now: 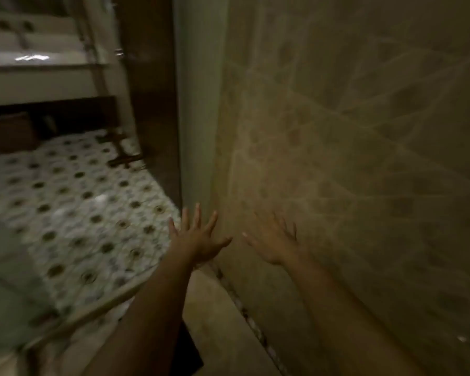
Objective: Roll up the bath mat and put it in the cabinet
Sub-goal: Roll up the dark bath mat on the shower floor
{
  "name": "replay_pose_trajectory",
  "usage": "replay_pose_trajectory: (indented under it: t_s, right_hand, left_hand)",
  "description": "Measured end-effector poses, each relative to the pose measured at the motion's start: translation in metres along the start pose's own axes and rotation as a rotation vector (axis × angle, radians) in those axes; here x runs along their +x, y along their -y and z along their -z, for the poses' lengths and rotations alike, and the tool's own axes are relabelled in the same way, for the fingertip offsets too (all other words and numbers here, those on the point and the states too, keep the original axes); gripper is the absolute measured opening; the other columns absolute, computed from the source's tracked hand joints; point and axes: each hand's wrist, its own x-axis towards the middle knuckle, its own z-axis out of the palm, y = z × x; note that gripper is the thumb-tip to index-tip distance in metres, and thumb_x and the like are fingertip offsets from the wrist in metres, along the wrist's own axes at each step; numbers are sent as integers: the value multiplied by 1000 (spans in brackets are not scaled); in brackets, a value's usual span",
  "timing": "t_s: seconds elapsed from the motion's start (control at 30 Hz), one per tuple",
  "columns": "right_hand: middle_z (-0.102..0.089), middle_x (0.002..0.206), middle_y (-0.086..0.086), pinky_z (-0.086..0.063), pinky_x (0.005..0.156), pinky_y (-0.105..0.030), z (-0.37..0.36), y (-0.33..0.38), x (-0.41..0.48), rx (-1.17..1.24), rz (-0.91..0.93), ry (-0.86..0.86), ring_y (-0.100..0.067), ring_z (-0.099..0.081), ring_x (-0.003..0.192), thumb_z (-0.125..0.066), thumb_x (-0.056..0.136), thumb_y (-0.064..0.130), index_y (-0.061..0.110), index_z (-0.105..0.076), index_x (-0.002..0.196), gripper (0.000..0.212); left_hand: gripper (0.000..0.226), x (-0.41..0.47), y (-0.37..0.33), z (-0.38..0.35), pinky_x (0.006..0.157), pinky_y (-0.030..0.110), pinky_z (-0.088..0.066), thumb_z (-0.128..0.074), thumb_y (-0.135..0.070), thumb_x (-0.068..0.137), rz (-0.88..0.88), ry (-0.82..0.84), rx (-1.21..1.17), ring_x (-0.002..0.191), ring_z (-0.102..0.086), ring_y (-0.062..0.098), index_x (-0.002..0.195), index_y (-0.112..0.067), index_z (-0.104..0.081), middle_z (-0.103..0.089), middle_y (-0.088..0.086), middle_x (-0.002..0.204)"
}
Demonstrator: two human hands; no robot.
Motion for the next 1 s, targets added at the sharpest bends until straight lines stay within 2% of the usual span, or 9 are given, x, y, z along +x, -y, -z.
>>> replay_pose_trajectory:
  t_s: [0.1, 0.17, 0.2, 0.3, 0.37, 0.5, 0.73, 0.87, 1.0]
  right_hand:
    - [-5, 163, -11, 0, 114, -62, -10, 14, 14, -70, 113, 15, -36, -1, 148, -27, 90, 72, 36, -4, 153, 77]
    - [-5, 163, -15, 0, 113, -62, -38, 47, 26, -111, 256, 78, -36, 0, 148, -28, 90, 72, 37, -3, 153, 76]
    - [-4, 163, -16, 2, 113, -61, -39, 47, 27, -116, 247, 70, -36, 1, 148, -28, 90, 72, 38, -3, 153, 76]
    - [1, 163, -16, 6, 113, -61, -112, 121, 39, -179, 456, 285, -36, 5, 148, -29, 90, 72, 37, -4, 153, 77]
    - [2, 163, -15, 8, 113, -62, -141, 145, 40, -195, 498, 352, -36, 8, 148, -25, 90, 72, 36, -2, 154, 76]
    - [4, 163, -15, 8, 113, -64, -201, 179, 53, -250, 549, 416, -37, 8, 147, -20, 90, 73, 38, 3, 153, 76]
    - [13, 162, -11, 5, 116, -60, -328, 218, 105, -259, 497, 556, -34, 14, 147, -26, 92, 70, 39, 6, 152, 75]
    - [13, 162, -11, 5, 116, -60, -432, 217, 159, -310, 510, 590, -34, 12, 148, -26, 93, 68, 36, 10, 152, 76]
    - [12, 163, -11, 1, 116, -60, -581, 200, 234, -371, 562, 605, -33, 9, 148, -28, 94, 67, 34, 9, 153, 77]
  left_hand:
    - [90, -17, 19, -4, 109, 67, 17, -17, -88, 77, 114, -10, -3, 140, 34, 31, 149, -44, 15, 35, 2, 155]
    - [90, -46, 56, -26, 109, 66, 18, -17, -88, 77, 266, -17, -57, 141, 34, 31, 149, -43, 15, 35, 1, 155]
    - [90, -48, 56, -30, 109, 66, 18, -17, -88, 77, 265, -2, -54, 141, 34, 32, 149, -43, 16, 35, 2, 155]
    - [90, -102, 129, -73, 109, 67, 16, -18, -88, 78, 556, 51, -129, 141, 34, 32, 148, -45, 16, 34, 2, 155]
    - [89, -116, 161, -97, 110, 66, 17, -19, -87, 78, 623, 51, -175, 141, 33, 31, 149, -44, 13, 34, 1, 156]
    - [91, -123, 211, -126, 112, 67, 9, -17, -89, 76, 700, 66, -163, 144, 26, 32, 150, -44, 10, 29, 2, 158]
    - [88, -63, 319, -219, 113, 66, 10, -17, -86, 79, 715, 123, -203, 145, 26, 31, 151, -43, 8, 29, 1, 158]
    - [87, -10, 365, -318, 111, 63, 14, -18, -86, 80, 720, 175, -241, 143, 31, 29, 149, -43, 14, 31, 0, 157]
    - [88, 60, 423, -452, 112, 63, 10, -22, -83, 83, 725, 225, -281, 143, 30, 30, 150, -39, 14, 36, -1, 155]
